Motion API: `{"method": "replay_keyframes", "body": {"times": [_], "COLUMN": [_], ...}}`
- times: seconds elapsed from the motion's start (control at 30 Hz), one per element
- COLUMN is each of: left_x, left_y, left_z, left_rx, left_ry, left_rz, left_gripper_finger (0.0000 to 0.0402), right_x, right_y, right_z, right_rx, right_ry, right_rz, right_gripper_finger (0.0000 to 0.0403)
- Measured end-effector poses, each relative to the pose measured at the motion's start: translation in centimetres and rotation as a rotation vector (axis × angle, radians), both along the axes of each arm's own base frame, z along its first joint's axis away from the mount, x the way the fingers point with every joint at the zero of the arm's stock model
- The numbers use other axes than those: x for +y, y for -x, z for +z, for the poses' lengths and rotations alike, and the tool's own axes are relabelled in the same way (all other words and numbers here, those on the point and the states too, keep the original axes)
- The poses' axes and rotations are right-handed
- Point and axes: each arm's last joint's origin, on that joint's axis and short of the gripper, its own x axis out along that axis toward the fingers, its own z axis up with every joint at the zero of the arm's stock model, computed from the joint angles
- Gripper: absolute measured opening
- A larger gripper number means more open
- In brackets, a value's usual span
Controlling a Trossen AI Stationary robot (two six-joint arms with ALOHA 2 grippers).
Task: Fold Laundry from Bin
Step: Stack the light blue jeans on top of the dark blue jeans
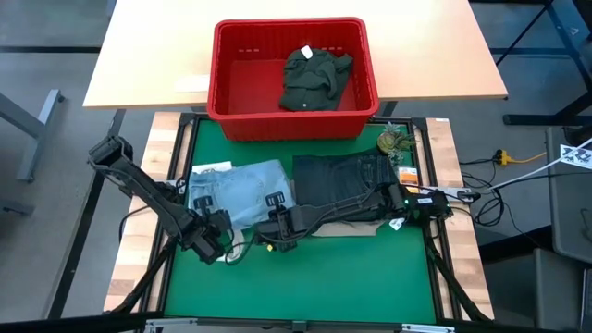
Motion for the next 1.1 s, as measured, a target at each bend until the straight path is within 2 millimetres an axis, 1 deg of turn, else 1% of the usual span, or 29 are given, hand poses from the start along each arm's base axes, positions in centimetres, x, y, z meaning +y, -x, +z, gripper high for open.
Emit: {"method": "replay_keyframes", "body": {"times": [0.13, 0.27, 0.37, 0.53, 0.67, 0.83, 1.1], "left_x": [-0.2, -0.2, -0.3, -0.3, 0.1, 1.3, 3.8], "left_y": [-0.2, -0.3, -0.4, -0.6, -0.8, -1.2, -2.7], "left_z": [2.4, 4.9, 6.5, 8.4, 9.6, 10.8, 11.1], "left_rx": [0.023, 0.029, 0.015, -0.024, -0.057, -0.079, -0.101], "left_ry": [-0.012, -0.022, -0.018, -0.008, -0.043, -0.088, -0.172], "left_rz": [0.000, 0.001, 0.021, 0.027, 0.040, 0.087, 0.129], "left_gripper_finger": [0.0013, 0.0012, 0.0012, 0.0012, 0.0012, 0.0012, 0.0012], "right_x": [0.0, -0.1, -0.5, -2.4, -4.3, -6.4, -9.3], "right_y": [-0.1, 0.0, 0.4, 0.8, 1.1, 1.8, 3.5], "right_z": [3.1, 5.7, 6.8, 8.1, 8.8, 9.8, 13.0], "right_rx": [-0.011, -0.039, -0.039, -0.068, -0.080, -0.074, -0.085], "right_ry": [0.003, 0.074, 0.109, 0.124, 0.138, 0.179, 0.295], "right_rz": [0.034, 0.076, 0.112, 0.087, 0.070, 0.073, 0.073], "right_gripper_finger": [0.0048, 0.0047, 0.0047, 0.0047, 0.0047, 0.0046, 0.0046]}}
